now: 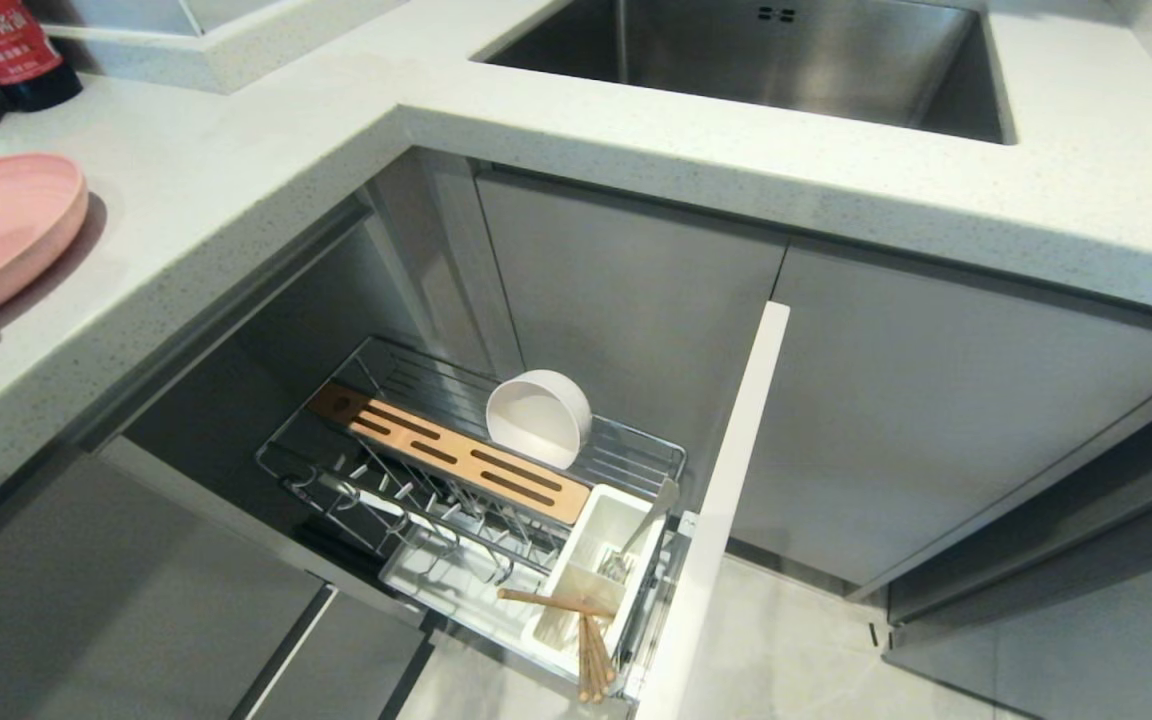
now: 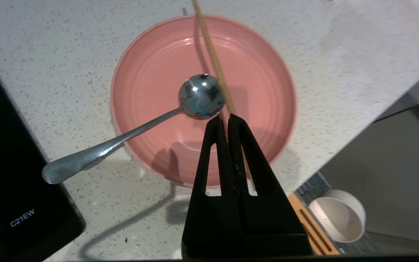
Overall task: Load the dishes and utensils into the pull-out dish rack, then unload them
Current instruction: Pick up the chopsticks and place it in the cupboard
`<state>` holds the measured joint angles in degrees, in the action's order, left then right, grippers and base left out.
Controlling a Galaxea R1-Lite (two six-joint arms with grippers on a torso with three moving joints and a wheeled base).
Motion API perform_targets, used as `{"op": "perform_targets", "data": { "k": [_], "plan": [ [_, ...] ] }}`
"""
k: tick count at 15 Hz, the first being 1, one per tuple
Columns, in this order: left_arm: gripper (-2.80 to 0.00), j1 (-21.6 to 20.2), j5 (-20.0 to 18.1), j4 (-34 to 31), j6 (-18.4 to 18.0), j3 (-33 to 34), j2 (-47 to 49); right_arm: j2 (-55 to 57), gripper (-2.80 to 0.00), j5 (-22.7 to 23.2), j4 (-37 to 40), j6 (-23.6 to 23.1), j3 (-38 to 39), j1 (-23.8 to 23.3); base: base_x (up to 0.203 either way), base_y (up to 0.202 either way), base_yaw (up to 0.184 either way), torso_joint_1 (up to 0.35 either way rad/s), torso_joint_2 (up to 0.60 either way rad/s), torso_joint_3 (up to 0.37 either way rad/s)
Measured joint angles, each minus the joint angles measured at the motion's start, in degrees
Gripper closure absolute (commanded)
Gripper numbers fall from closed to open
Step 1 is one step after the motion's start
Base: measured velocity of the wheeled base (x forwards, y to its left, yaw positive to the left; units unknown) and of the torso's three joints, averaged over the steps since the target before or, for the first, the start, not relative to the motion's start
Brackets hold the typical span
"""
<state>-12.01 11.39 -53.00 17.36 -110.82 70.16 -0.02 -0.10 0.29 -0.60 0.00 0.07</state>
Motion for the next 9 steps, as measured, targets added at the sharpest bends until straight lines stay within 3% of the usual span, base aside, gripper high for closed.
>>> {"op": "perform_targets", "data": {
  "k": [1,2,9],
  "plan": [
    [0.0,-0.1,0.5,-0.6,-0.1,-0.2,1.1,0.0,0.0,0.0,0.0,0.0,0.0,0.0,0.0,0.0,0.0,0.0,0.0,0.0],
    [-2.8,-0.1,0.9,-1.5,-0.3,-0.3,2.1,0.0,0.0,0.0,0.0,0.0,0.0,0.0,0.0,0.0,0.0,0.0,0.0,0.0],
    [-2.8,1.0,1.0,-4.4,-1.5,-0.4,6.9,0.0,0.0,0.0,0.0,0.0,0.0,0.0,0.0,0.0,0.0,0.0,0.0,0.0]
  ]
}}
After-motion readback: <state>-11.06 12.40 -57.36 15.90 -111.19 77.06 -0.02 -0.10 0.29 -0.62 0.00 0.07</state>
